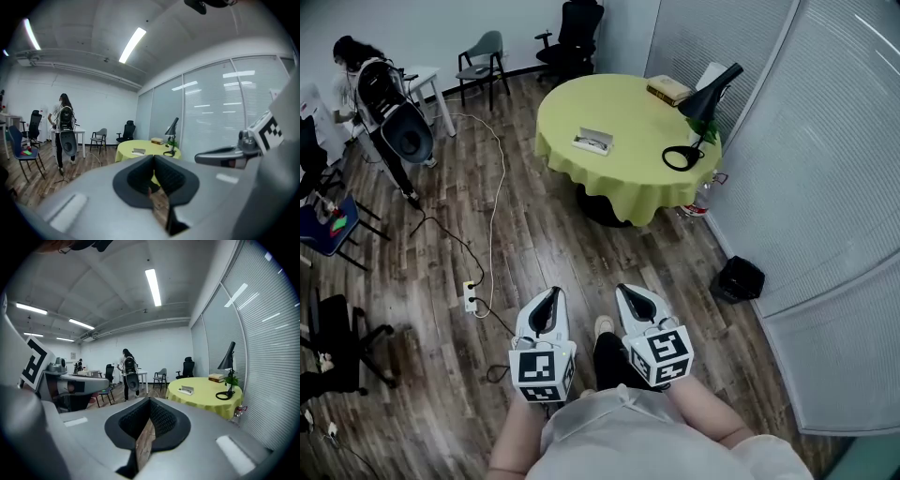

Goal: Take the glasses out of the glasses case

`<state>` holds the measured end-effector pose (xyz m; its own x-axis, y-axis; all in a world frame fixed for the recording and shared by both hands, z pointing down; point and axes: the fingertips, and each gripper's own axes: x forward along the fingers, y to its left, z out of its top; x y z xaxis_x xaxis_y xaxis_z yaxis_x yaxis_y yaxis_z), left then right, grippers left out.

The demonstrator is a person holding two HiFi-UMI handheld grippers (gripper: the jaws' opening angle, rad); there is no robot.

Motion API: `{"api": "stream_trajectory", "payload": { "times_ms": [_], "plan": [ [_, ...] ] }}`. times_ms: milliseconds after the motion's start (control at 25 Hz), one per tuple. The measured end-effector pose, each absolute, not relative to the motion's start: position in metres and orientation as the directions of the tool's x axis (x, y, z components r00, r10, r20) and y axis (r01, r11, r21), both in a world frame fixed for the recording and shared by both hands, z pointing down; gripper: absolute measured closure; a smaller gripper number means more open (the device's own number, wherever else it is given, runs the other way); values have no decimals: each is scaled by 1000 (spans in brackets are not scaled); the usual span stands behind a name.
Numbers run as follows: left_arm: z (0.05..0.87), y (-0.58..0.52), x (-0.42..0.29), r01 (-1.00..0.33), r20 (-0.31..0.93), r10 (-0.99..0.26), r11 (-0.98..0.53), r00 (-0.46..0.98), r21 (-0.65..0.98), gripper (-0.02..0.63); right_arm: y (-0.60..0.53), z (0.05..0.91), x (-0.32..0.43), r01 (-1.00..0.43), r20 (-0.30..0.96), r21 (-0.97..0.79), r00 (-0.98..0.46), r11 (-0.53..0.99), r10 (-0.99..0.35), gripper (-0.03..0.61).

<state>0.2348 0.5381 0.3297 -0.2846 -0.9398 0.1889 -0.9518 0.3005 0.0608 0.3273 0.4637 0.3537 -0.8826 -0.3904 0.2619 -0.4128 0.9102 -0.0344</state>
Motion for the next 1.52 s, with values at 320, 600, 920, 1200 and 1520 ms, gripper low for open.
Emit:
{"api": "stream_trajectory", "payload": {
  "times_ms": [320,600,920,1200,1520],
  "plan": [
    [346,454,165,-931,239,-913,356,-330,76,607,373,370,258,-374,288,-60,-894,925,-343,579],
    [336,346,104,-928,264,-904,367,-338,69,606,267,359,194,-346,273,-86,-910,934,-312,578],
    [343,238,60,-934,286,-906,347,-313,79,607,171,370,148,-317,333,-113,-905,942,-264,579],
    [359,176,34,-949,303,-914,306,-271,72,606,111,386,126,-353,357,-95,-885,931,-299,578],
    [368,95,-26,-977,304,-937,203,-174,65,607,42,386,79,-451,329,-75,-853,889,-405,579]
  ]
}}
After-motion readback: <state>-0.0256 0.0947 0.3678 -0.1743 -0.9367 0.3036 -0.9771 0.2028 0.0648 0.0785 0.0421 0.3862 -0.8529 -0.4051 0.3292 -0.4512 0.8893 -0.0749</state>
